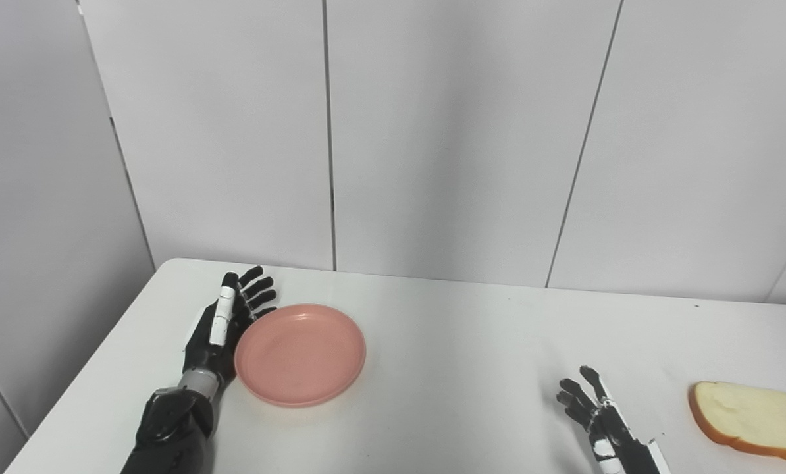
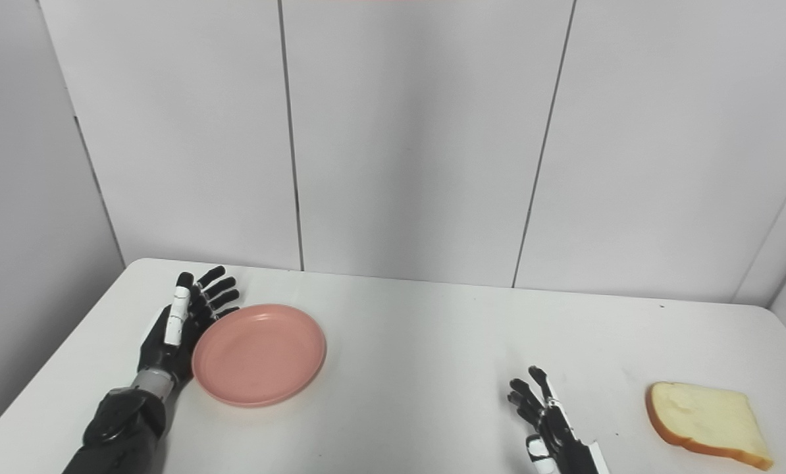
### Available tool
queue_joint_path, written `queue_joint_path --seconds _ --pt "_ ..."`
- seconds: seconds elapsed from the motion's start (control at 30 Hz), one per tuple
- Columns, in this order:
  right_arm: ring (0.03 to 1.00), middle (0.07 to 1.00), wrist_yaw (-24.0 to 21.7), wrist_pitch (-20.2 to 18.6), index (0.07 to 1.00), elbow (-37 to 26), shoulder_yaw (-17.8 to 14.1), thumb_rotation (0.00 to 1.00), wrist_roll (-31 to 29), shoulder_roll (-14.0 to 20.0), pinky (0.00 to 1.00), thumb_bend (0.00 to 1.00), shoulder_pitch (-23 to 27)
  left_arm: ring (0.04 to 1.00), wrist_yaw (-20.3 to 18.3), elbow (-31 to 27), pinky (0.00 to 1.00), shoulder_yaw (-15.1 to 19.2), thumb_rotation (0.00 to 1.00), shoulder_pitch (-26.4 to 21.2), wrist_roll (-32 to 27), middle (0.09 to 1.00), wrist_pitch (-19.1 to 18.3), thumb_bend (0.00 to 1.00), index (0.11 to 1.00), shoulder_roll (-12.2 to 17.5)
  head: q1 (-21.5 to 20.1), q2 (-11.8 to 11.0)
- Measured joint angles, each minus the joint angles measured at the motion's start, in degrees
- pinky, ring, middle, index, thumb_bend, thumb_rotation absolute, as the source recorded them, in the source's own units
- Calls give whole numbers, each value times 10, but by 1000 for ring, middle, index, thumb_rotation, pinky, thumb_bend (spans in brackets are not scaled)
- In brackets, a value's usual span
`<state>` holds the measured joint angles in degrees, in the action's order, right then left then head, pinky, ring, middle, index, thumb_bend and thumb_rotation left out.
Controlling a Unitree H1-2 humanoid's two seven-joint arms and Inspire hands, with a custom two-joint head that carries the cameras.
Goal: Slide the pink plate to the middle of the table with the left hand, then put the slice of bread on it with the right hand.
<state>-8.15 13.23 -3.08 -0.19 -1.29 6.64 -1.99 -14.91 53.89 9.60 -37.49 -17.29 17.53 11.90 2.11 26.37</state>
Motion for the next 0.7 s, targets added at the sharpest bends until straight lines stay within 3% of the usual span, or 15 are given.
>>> queue_joint_path --seconds 0.3,0.47,0.7 --pt "874 886 3 6 959 -11 12 967 15 -3 908 802 -10 808 4 -22 709 -25 843 2 23 811 -7 881 807 -38 -54 20" --pt "874 890 8 5 964 -22 20 977 32 -14 917 825 -18 809 24 -36 709 -25 833 5 30 804 -18 887 784 -56 -75 29" --pt "869 894 25 -13 966 -36 36 1000 61 -36 915 828 -29 787 58 -94 716 -31 837 26 45 786 -50 893 757 -103 -120 41"
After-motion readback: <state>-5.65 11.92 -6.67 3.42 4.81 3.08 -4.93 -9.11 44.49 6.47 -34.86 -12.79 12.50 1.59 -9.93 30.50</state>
